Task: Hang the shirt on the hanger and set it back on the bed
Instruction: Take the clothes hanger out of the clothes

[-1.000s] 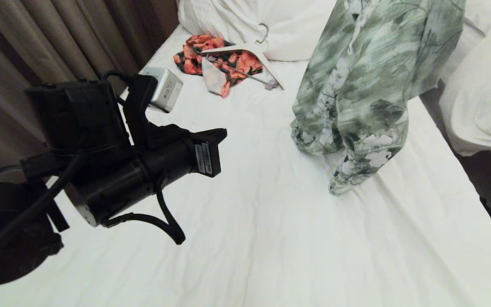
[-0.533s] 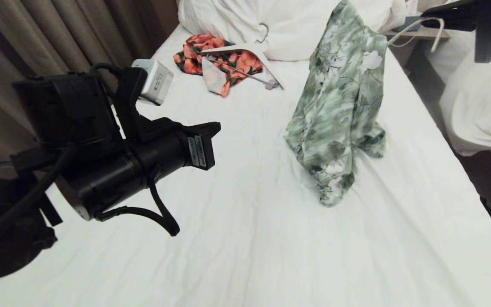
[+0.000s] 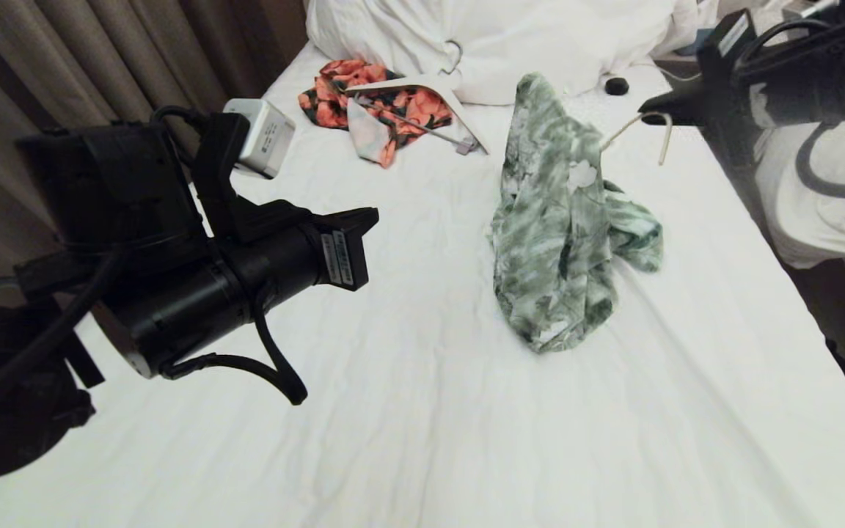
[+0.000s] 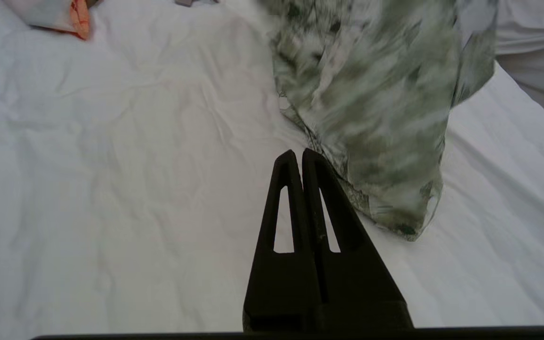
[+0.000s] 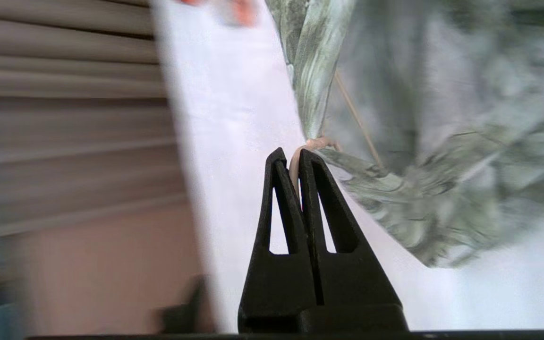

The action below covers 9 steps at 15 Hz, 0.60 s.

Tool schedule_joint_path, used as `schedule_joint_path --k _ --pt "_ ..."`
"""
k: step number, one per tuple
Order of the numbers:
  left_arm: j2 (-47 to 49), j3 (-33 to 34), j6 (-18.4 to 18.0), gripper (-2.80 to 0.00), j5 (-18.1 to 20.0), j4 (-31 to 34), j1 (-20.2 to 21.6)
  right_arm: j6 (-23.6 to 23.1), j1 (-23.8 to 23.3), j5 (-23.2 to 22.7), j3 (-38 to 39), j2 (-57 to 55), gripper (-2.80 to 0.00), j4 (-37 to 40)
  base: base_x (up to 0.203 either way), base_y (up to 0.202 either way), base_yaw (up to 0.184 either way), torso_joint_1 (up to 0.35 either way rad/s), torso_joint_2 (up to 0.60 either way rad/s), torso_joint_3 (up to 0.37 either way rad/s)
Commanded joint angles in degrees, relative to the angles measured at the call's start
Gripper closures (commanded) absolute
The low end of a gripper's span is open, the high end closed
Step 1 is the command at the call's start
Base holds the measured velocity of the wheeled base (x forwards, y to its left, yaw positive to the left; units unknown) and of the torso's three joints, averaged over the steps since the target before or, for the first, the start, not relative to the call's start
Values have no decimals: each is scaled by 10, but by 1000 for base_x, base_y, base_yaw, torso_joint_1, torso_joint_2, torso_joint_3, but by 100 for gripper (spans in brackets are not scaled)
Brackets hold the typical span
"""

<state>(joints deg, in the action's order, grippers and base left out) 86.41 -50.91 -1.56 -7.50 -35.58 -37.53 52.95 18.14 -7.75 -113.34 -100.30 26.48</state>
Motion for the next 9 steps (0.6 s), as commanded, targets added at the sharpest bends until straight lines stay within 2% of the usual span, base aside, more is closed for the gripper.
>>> schedule_joint_path --k 1,9 --pt "-1 -2 0 0 -1 -2 0 -18 17 26 0 -27 0 16 0 0 0 0 0 0" --pt "-4 -2 1 0 -1 -2 2 -41 84 35 0 -99 0 6 0 0 0 0 0 0"
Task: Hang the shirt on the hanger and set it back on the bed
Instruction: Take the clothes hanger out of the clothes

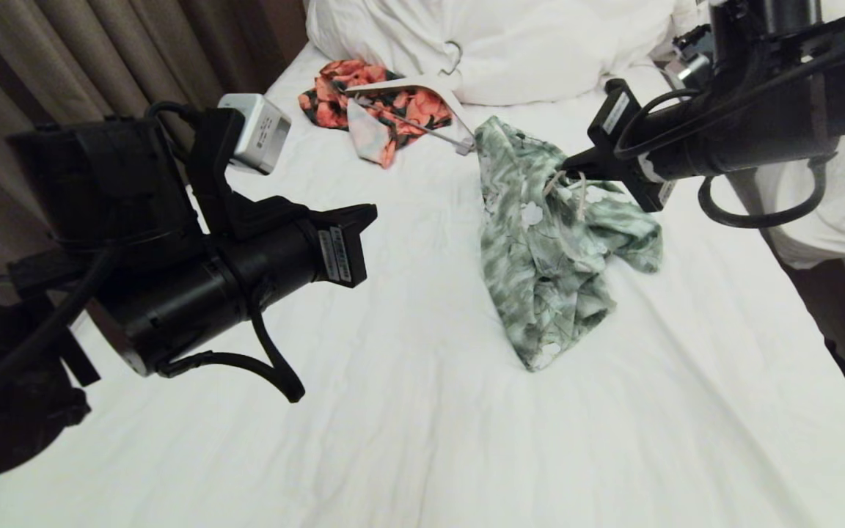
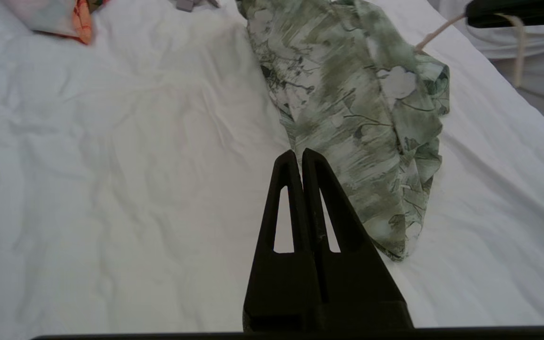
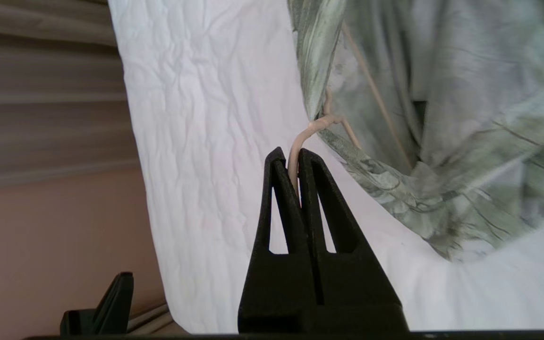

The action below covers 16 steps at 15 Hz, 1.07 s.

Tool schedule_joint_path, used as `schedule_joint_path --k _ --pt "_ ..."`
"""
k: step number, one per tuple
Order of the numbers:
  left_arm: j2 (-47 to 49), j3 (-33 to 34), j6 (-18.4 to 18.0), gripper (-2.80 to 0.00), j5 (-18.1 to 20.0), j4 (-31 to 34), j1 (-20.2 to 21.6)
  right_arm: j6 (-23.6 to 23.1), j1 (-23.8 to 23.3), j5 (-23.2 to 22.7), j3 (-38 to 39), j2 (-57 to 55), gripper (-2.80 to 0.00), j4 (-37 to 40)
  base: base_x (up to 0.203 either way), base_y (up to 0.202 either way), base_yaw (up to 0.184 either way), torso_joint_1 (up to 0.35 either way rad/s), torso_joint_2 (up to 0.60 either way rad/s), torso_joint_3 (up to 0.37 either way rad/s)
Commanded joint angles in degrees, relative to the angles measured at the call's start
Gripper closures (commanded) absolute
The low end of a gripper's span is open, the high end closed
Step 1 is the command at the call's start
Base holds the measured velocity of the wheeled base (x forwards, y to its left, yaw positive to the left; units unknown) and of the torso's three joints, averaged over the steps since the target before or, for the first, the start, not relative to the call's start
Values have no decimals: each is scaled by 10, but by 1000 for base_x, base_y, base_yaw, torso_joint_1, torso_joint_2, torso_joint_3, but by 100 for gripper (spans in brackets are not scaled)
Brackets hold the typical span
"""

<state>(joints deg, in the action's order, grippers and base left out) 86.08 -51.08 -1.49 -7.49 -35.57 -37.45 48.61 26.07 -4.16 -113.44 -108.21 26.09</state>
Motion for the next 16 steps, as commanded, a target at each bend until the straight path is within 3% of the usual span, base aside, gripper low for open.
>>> schedule_joint_path --k 1,5,9,13,14,16 --pt "0 -1 0 0 0 -2 8 1 7 -2 1 -29 0 -8 0 0 0 0 0 0" --pt "2 -8 1 0 1 -2 23 -17 14 -6 1 -50 0 -42 0 0 0 0 0 0" --pt "5 -2 10 0 1 -5 -13 0 4 -9 1 -11 0 -58 0 0 0 0 0 0" --pt "27 32 28 0 -16 -142 -83 17 10 -19 1 18 0 -71 0 0 0 0 0 0" --pt "42 34 30 0 -30 -149 -92 18 11 -22 1 25 0 -75 0 0 0 0 0 0" --pt "64 25 41 0 -55 -156 -96 71 10 -26 -3 37 0 -84 0 0 0 0 0 0"
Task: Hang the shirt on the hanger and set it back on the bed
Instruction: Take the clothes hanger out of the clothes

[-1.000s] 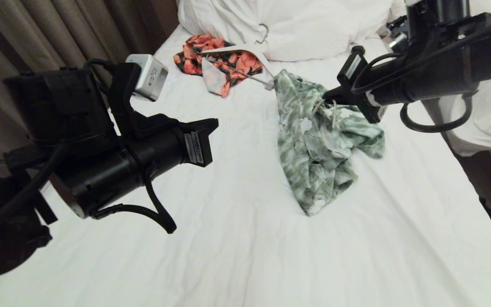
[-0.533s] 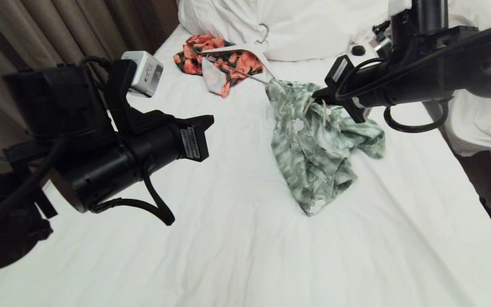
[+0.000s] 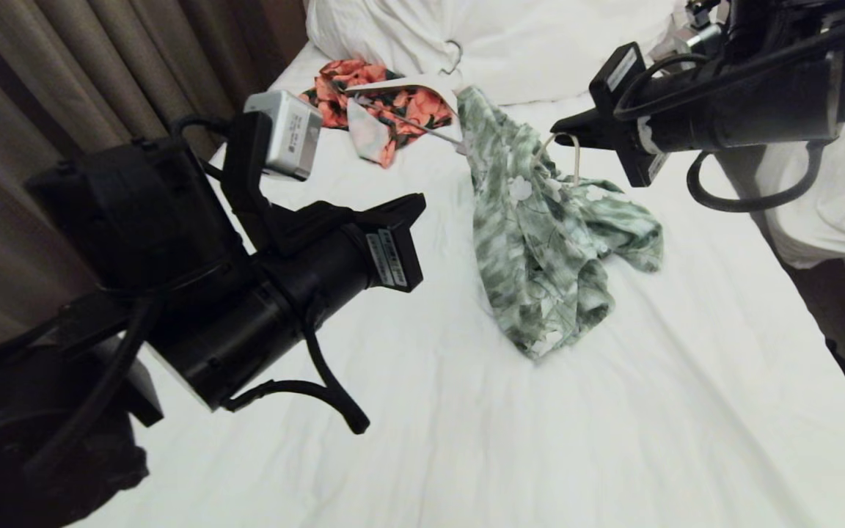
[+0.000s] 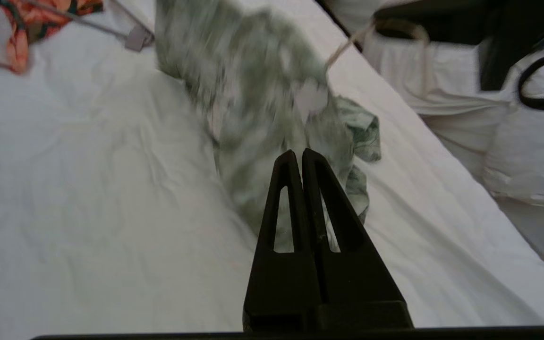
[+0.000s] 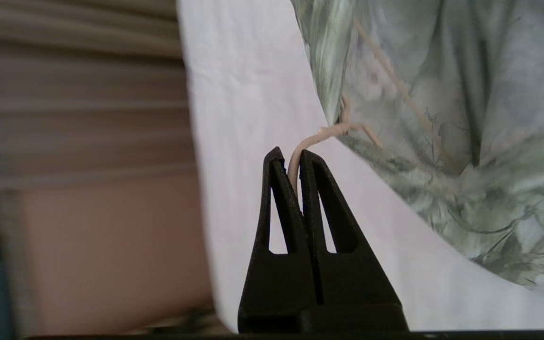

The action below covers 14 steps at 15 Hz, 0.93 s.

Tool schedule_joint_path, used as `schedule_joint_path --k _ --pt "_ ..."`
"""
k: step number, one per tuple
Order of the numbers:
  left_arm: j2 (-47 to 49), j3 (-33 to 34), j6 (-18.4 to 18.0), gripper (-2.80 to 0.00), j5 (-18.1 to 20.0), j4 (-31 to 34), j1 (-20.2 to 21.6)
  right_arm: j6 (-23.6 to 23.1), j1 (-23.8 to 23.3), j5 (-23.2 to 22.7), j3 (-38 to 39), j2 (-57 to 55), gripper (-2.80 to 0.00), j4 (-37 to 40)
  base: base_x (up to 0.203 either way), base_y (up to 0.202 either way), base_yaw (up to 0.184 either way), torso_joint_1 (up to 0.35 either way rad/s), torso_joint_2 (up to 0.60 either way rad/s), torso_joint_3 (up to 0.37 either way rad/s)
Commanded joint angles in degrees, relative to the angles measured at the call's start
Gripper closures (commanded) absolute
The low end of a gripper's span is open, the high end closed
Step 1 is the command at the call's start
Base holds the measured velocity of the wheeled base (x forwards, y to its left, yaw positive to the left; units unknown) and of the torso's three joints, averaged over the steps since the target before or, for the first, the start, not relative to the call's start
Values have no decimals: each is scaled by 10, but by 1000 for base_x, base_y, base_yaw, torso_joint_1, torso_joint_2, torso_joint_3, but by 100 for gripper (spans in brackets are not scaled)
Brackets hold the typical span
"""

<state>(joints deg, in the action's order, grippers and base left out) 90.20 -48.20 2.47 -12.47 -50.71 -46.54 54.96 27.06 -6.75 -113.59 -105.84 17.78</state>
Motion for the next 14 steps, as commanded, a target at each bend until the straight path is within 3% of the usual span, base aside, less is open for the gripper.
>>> schedule_joint_path --k 1,5,8,12,13,14 --pt "36 -7 0 0 -26 -15 -4 40 0 -2 -2 20 0 -4 0 0 0 0 0 0" --pt "119 -18 -10 0 -74 -124 -1 91 -1 -23 -1 53 0 3 0 0 0 0 0 0" --pt "163 -47 -96 0 -179 -183 -27 129 -3 -32 -1 50 0 17 0 0 0 0 0 0" --pt "197 -43 -106 0 -193 -194 -60 171 -2 -82 2 48 0 33 0 0 0 0 0 0" --pt "200 -39 -112 -118 -193 -195 -59 183 -1 -92 2 48 0 35 0 0 0 0 0 0" --pt "200 -38 -123 -280 -193 -196 -59 195 0 -109 2 49 0 45 0 0 0 0 0 0"
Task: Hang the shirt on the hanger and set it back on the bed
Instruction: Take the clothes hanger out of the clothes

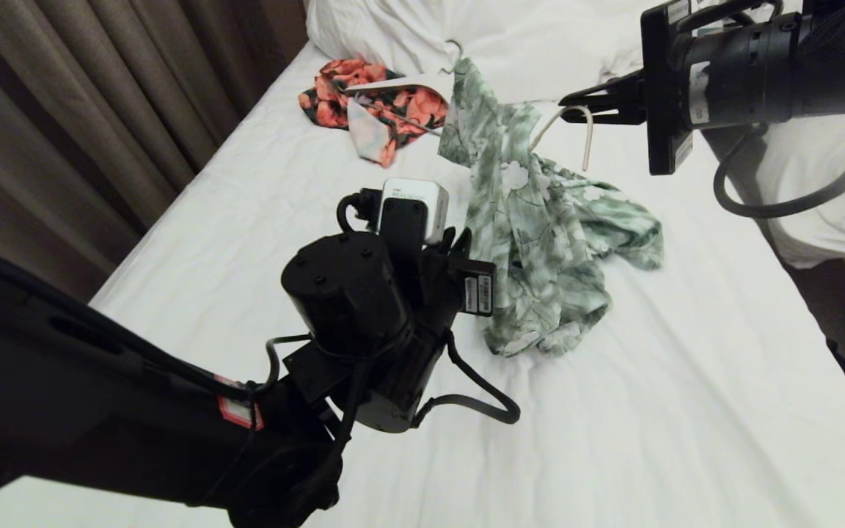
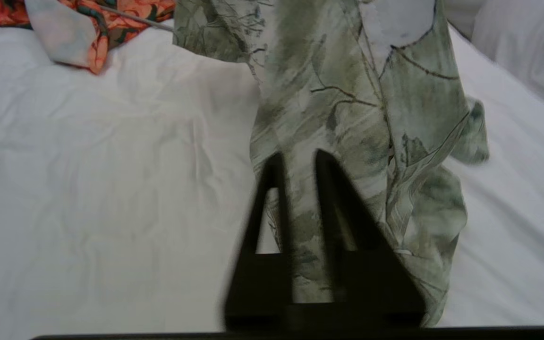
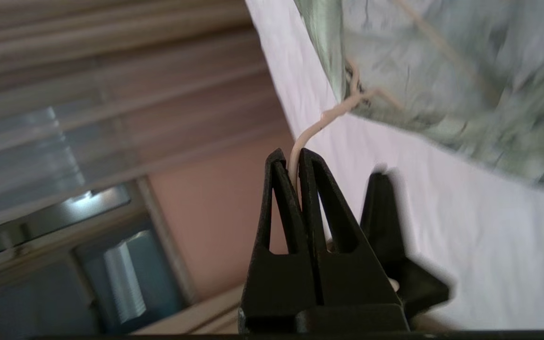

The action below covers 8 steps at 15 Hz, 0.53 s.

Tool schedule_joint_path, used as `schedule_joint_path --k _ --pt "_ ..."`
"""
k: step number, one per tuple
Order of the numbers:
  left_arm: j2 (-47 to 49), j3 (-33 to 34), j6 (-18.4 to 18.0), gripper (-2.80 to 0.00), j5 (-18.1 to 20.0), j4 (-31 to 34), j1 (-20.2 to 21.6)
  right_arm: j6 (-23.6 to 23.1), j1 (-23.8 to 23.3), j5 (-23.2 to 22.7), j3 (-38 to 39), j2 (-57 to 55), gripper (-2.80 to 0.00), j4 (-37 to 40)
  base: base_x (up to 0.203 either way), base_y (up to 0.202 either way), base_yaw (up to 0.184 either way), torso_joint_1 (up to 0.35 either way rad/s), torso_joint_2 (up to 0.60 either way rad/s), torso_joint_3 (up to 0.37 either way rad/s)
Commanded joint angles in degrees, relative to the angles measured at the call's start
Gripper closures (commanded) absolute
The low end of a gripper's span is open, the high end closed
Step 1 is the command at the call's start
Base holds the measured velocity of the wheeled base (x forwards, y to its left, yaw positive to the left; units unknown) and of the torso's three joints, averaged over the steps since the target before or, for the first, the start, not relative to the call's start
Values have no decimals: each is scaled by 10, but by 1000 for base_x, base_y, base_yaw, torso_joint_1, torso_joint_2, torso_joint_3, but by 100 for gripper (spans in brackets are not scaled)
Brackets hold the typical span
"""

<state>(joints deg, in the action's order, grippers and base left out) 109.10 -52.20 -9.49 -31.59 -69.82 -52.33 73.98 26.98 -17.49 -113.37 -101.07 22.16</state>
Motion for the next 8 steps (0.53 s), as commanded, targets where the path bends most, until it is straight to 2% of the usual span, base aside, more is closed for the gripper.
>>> schedule_joint_path --k 1,2,5,6,8 --pt "7 2 -13 -280 -2 -13 -1 6 1 -9 0 3 0 4 0 0 0 0 0 0" --pt "6 3 -31 -280 -3 -33 -1 7 2 -14 0 2 0 4 0 0 0 0 0 0" --pt "7 7 -121 -280 -12 -128 -3 10 11 -31 0 0 0 2 0 0 0 0 0 0" --pt "6 7 -140 -280 -13 -148 -3 10 12 -32 0 -4 0 0 0 0 0 0 0 0" --pt "5 7 -144 -280 -21 -154 -8 10 13 -34 -1 -11 0 -3 0 0 0 0 0 0"
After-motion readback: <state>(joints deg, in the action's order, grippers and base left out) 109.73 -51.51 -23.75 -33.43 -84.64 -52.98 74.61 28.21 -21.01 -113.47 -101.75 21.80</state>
